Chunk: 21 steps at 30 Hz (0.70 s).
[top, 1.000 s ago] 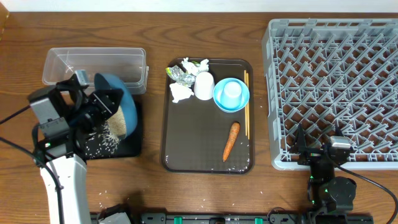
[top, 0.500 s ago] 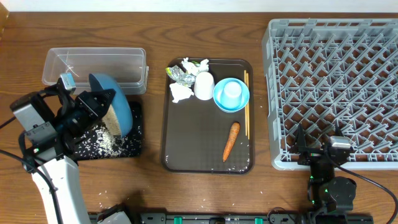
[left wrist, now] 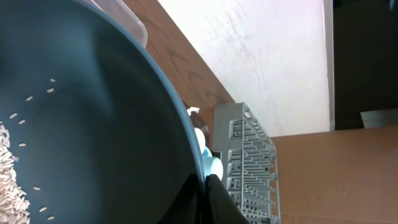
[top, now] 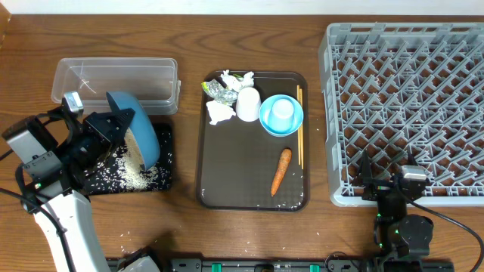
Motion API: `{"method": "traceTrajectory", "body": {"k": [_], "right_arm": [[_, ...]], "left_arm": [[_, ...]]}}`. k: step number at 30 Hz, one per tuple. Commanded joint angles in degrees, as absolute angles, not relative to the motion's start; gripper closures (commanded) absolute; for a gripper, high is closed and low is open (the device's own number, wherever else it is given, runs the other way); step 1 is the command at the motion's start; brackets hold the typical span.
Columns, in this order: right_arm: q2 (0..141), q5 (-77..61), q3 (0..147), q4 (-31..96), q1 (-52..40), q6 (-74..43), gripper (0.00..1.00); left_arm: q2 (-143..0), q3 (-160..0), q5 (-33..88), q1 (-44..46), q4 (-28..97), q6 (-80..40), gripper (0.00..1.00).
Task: Sort waste into correct bins and load items into the dishwasher rack
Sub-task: 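Tilt the plate to pour the rice onto the black tray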
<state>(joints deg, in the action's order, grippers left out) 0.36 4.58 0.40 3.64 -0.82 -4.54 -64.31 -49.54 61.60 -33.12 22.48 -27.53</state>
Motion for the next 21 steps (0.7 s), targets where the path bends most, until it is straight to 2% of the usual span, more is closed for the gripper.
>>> {"method": "traceTrajectory", "body": {"k": [1,16,21], "right_arm": [[0.3,5.1,0.3,3.9,0.0,-4.4,0.01],[0.3,5.1,0.3,3.9,0.0,-4.4,0.01],[0.3,5.1,0.3,3.9,0.0,-4.4,0.01]], "left_arm": [[-64.4,-50.9,62.2,-33.6,21.9,-28.2,0.94],[-65.2,-50.9,65.5,-33.8,21.6,-32.5,0.94],[-65.8,-50.9,62.1,-35.4,19.2,-34.4,0.94]]}}
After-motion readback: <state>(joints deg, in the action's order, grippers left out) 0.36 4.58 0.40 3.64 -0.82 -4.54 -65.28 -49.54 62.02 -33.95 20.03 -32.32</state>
